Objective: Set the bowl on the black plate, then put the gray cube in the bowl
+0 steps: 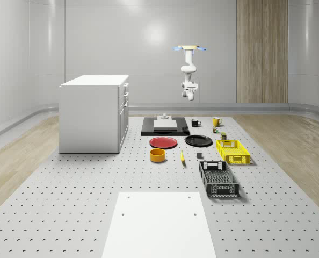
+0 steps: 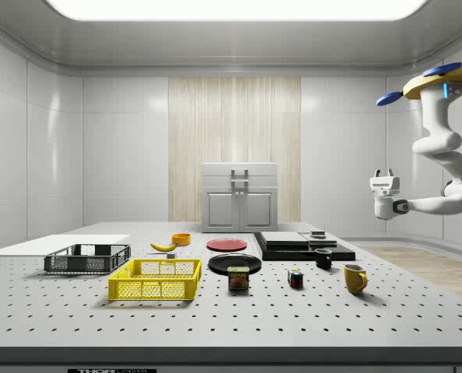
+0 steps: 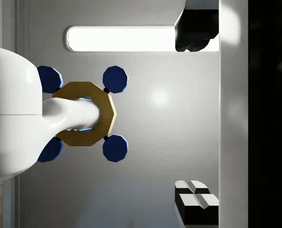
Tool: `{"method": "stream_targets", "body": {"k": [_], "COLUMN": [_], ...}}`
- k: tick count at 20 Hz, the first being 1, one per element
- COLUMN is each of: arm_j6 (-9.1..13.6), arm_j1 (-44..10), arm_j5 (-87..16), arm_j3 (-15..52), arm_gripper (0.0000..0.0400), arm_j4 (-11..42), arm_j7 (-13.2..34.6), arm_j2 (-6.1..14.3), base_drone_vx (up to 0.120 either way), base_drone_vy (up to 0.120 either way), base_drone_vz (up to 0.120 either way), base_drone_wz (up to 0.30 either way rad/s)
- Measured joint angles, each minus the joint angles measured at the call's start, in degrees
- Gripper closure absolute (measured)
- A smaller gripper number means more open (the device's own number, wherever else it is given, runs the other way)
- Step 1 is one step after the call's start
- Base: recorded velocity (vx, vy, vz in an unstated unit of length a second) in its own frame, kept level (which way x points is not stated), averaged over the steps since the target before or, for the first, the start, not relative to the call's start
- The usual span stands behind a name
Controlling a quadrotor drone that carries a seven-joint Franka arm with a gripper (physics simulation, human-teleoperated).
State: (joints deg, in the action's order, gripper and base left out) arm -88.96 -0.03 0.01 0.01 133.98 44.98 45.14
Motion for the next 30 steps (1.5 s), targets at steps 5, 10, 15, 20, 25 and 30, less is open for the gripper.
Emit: {"method": "stream_targets", "body": {"k": [5,10,15,20,25,30], "arm_j6": [4.8,8.3,10.2,10.8,10.9,10.8], "arm_j1": [-0.1,-0.2,-0.3,-0.3,-0.4,-0.4], "arm_j5": [0.0,0.1,0.1,0.1,0.1,0.1], "arm_j3": [0.1,0.1,0.2,0.2,0.2,0.3], "arm_gripper": [0.0000,0.0000,0.0000,0.0000,0.0000,0.0000], "arm_j4": [-6.1,-11.8,-15.2,-16.6,-16.9,-16.9], "arm_j7": [-0.1,-0.1,-0.1,-0.2,-0.2,-0.2], "arm_j2": [-1.1,-3.1,-4.4,-4.8,-4.9,-4.8], "base_drone_vx": [0.000,0.008,0.120,0.120,0.120,0.120], "base_drone_vy": [0.000,0.000,0.000,0.000,-0.112,-0.120], "base_drone_vz": [0.000,0.000,0.000,0.000,0.000,0.000], "base_drone_wz": [0.000,0.000,0.000,0.000,0.000,0.000]}}
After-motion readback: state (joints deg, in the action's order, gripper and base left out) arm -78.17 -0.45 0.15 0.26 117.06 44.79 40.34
